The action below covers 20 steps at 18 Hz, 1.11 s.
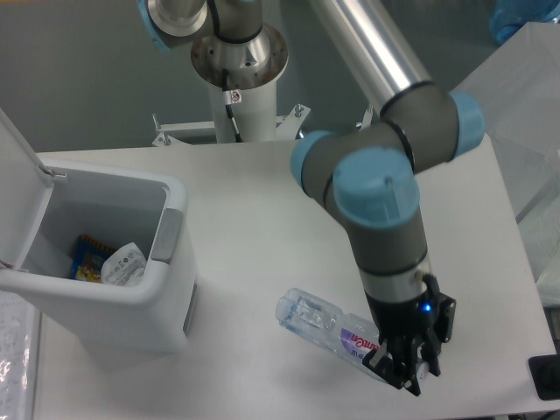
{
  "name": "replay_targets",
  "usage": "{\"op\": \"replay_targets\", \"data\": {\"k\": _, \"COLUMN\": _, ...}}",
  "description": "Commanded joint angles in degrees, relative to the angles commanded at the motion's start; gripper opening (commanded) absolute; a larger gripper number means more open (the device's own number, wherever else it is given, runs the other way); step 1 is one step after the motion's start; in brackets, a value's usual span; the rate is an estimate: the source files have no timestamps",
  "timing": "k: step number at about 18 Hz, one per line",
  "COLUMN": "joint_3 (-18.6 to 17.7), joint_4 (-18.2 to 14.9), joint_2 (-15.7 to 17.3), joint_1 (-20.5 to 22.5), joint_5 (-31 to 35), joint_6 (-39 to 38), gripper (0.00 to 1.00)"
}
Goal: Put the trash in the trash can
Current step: 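Carry the bottle over the bin and lower it inside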
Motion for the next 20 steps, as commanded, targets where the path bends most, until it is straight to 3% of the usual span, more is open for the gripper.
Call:
{"op": "replay_targets", "data": {"k": 8, "joint_3": 0.00, "joint_4": 0.09, "joint_2": 12.04, "joint_1": -3.25, "joint_5": -11.85, "joint_6": -0.09, "gripper": 0.11}}
{"op": "replay_targets", "data": {"k": 15, "joint_3": -3.85, "joint_4": 0.09, "joint_2": 15.65, "joint_1": -6.59, "joint_5": -26.53, "joint_6": 0.44, "gripper": 0.11}}
{"op": "replay_targets", "data": {"k": 20, "joint_3": -10.80, "joint_4": 0.09, "joint_2": 17.67, "joint_1": -8.97, "joint_5": -30.94, "joint_6": 7.99, "gripper": 0.12}}
